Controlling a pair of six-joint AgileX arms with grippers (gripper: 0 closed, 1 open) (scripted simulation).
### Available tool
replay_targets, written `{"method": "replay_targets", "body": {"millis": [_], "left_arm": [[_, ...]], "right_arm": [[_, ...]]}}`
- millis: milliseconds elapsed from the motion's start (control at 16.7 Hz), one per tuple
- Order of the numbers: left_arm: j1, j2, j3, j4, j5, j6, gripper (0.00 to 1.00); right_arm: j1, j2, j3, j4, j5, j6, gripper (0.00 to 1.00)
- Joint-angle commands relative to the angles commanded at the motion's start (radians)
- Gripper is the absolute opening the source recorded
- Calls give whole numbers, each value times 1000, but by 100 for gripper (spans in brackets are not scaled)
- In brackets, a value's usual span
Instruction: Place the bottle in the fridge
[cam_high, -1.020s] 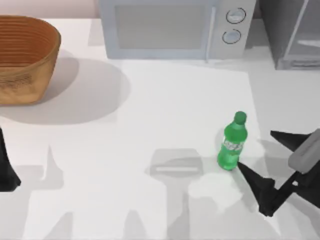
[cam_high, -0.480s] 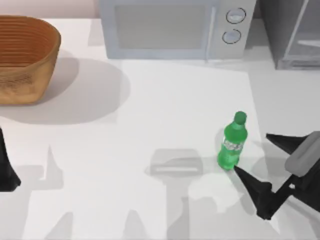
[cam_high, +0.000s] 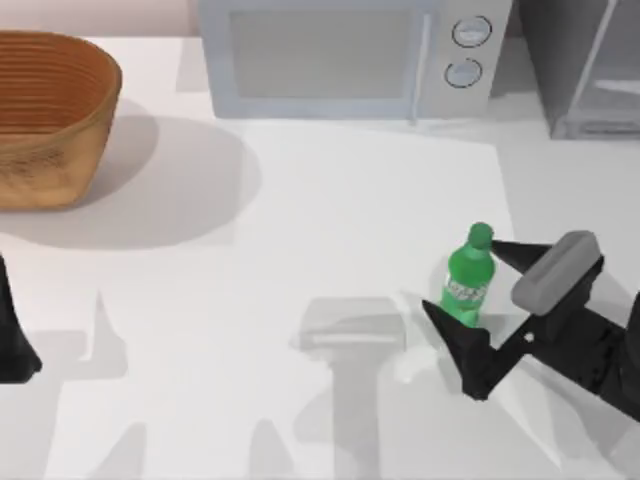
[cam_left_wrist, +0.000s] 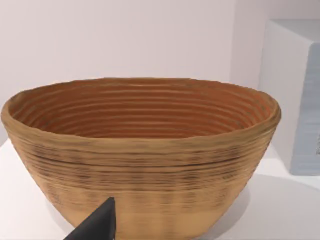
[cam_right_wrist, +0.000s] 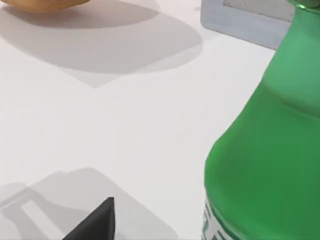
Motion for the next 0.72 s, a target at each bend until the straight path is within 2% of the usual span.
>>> {"method": "replay_targets", "body": {"millis": [360,720], "left_arm": [[0,0,0,0,0,0,100],[0,0,0,0,0,0,100]], "right_arm": [[20,21,36,-15,19,4,100],[20,21,36,-15,19,4,55]]}}
